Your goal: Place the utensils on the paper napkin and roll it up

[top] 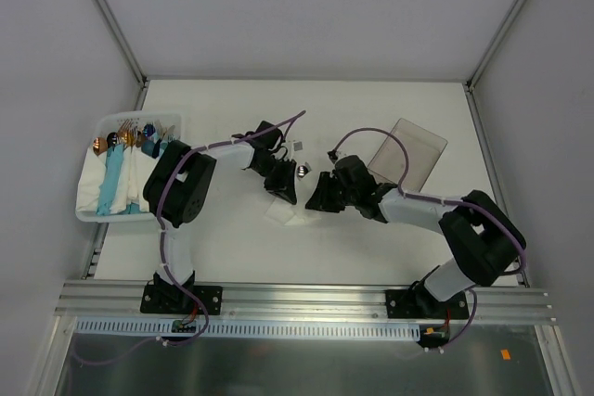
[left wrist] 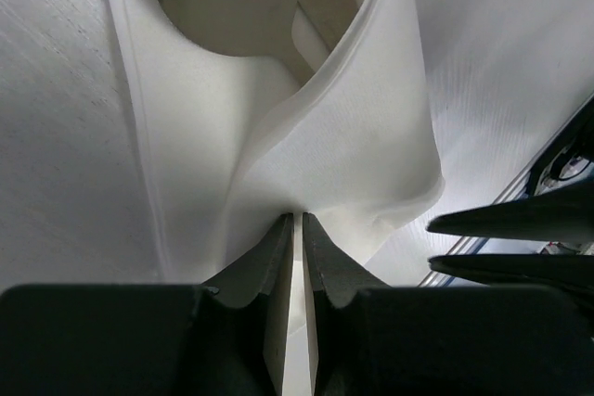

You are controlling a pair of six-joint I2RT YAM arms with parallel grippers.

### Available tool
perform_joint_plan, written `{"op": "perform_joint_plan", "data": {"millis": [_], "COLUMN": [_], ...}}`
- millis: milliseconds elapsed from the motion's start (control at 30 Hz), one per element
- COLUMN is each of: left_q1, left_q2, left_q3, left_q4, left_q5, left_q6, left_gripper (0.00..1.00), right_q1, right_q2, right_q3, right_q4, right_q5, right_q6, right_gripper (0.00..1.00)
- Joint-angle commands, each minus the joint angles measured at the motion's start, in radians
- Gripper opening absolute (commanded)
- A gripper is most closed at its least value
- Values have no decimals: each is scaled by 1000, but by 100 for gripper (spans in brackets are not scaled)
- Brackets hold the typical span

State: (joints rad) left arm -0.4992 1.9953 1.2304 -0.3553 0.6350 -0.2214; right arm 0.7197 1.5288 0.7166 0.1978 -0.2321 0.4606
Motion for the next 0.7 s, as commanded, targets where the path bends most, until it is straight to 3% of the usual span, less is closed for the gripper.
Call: {"op": "perform_joint_plan", "data": {"millis": [0, 300, 667], "left_q1": [-18, -16, -70], "left_q2": [3, 14, 16], "left_q3": [-3, 6, 52], "left_q4": [-17, -31, -76], "left_q5": [-87, -104, -146], "left_q6": [59, 94, 208], "left_gripper": [10, 10, 9], "right_q1": [3, -14, 12], "right_q2": [40, 119, 140], "right_q3": [3, -108, -250], "right_q4": [64, 110, 293], "right_q5": [-49, -41, -90], "right_q6": [10, 36, 179], "right_gripper": [22, 20, 17]}}
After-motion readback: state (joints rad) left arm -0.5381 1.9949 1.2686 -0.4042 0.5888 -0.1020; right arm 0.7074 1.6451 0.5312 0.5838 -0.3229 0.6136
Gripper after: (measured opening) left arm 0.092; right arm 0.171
